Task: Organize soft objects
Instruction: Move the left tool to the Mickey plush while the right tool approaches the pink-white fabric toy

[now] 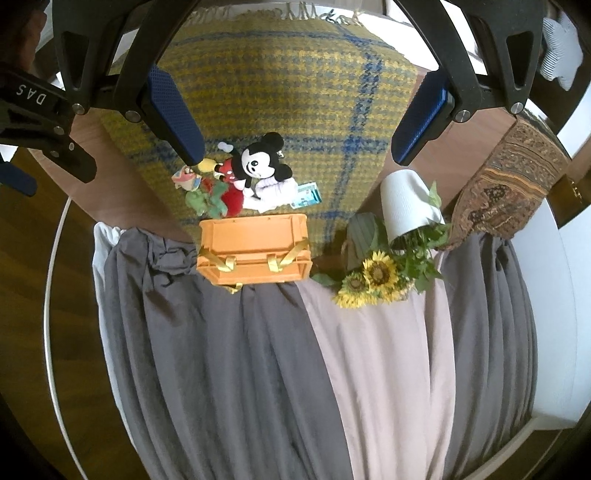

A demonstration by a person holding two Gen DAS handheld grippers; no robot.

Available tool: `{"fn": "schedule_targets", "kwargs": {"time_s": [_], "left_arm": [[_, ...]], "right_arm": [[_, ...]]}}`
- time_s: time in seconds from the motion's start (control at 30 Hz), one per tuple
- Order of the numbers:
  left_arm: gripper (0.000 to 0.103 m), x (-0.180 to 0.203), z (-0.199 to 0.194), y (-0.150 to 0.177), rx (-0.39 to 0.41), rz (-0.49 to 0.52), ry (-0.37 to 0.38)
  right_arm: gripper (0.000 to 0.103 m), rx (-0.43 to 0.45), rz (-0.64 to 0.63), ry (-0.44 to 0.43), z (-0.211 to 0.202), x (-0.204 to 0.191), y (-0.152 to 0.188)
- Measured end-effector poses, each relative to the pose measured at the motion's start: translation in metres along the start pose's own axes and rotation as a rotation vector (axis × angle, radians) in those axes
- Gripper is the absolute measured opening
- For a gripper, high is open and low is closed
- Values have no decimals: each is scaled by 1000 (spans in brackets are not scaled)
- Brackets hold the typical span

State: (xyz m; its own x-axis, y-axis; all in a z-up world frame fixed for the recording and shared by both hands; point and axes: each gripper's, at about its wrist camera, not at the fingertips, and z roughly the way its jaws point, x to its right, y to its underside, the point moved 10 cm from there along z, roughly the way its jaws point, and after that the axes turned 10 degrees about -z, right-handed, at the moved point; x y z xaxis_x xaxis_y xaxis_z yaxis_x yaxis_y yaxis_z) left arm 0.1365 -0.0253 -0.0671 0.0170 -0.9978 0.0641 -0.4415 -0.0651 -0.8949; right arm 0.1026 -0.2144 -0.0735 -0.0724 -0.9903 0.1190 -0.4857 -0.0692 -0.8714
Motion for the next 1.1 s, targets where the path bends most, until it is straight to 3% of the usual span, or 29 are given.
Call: {"fn": "schedule_targets", "kwargs": {"time_s": [0.5,0.7,0.9,1.1], "left_arm": [[96,6,114,-14,-126,7,94],[92,7,152,-5,-202,-20,122],[89,18,182,11,-265,-43,147],[85,28,209,29,-305,-60,112]], "right_arm": [[103,-53,7,2,106,-13,-29],[102,-99,11,31,147,-15,-30],[102,-153,5,2,183,-12,-19],[100,-195,-13,-45,220,-8,-7]]}}
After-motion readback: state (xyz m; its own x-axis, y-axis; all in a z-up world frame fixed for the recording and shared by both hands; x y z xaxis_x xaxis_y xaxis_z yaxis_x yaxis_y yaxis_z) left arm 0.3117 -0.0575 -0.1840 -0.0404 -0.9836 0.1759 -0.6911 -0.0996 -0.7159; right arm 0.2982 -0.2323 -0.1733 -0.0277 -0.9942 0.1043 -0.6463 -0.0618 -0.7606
